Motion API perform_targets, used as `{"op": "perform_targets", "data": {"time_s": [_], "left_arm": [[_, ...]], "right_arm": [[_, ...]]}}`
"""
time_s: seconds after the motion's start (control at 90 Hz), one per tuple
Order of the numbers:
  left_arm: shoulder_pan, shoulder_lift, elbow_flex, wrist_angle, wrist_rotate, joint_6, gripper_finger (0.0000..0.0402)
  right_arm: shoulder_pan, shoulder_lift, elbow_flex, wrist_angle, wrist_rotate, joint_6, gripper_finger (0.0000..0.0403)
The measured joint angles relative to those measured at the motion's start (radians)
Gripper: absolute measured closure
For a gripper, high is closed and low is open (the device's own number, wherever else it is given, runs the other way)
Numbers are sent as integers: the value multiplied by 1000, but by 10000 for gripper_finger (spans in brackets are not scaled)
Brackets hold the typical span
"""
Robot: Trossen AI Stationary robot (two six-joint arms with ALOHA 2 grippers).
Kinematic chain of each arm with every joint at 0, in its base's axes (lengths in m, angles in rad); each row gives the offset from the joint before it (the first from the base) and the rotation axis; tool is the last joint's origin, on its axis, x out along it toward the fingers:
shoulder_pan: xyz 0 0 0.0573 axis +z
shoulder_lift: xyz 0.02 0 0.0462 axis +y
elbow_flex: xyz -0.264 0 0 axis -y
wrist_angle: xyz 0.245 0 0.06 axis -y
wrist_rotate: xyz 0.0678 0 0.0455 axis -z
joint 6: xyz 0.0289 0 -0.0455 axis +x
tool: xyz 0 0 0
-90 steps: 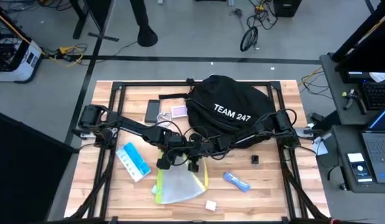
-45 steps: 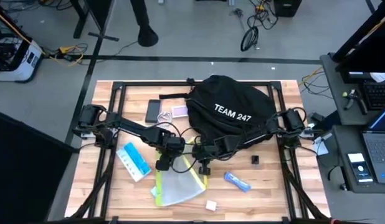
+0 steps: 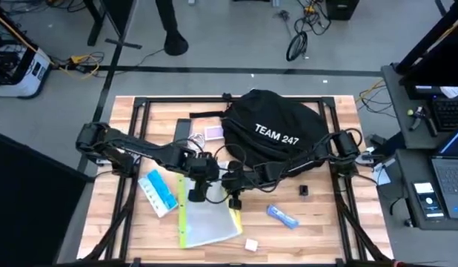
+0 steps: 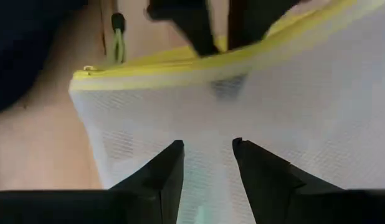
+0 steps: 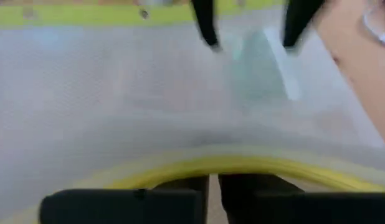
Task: Unpack backpack
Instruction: Remove the earphones from the green zip bag
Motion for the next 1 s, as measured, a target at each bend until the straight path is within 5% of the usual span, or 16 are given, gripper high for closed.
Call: {"op": "perform_targets", "data": {"time_s": [0.411,0.8,1.0], "left_arm": [[-32,-22,28,-305,-45,-163,268],[-194,-112,-83,-328,-222,-412,268],[-267,-123,-250,-284,-194,-520,268]], "right_arm": [[-1,9,0,333,-4,-89,220],[2,3,1,381,-4,-139,214],[2,3,1,303,-3,-135,214]]}}
